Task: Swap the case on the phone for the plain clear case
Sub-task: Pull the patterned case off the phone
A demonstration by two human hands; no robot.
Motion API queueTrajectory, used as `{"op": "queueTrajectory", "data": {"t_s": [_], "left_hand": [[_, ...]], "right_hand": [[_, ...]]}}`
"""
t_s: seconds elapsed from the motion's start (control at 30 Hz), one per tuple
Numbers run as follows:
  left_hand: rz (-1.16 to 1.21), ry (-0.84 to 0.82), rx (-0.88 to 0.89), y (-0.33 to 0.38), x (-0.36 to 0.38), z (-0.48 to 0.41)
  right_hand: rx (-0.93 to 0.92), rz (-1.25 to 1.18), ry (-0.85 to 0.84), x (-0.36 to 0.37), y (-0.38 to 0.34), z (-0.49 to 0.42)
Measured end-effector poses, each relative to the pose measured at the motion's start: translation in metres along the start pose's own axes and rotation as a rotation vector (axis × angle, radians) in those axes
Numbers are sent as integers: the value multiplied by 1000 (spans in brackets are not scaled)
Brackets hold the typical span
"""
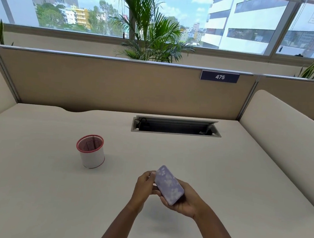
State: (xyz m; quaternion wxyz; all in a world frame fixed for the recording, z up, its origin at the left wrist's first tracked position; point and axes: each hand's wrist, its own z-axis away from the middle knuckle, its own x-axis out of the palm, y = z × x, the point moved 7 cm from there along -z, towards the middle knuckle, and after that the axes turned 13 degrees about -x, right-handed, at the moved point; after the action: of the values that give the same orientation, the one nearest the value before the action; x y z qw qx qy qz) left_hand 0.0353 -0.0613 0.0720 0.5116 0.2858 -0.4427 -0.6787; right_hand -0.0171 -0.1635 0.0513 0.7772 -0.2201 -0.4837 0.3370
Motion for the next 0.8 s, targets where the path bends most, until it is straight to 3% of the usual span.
{"op": "queueTrajectory", "data": {"t_s": [0.23, 0.3, 0.43, 0.57, 0.8], "left_hand": [[333, -191, -188, -19, 21, 2], [515, -228, -235, -20, 22, -1], [810, -200, -306, -23, 15, -8], [964, -233, -289, -16, 11, -13], [983, -290, -254, -14, 11, -19]], "right_hand": [[-213, 718, 112, 18, -23, 9], [-278, 793, 121, 27, -26, 12], [-368, 627, 93, 32, -27, 16], [-316, 324, 16, 34, -17, 20], [-204, 89, -14, 42, 2, 17]]}}
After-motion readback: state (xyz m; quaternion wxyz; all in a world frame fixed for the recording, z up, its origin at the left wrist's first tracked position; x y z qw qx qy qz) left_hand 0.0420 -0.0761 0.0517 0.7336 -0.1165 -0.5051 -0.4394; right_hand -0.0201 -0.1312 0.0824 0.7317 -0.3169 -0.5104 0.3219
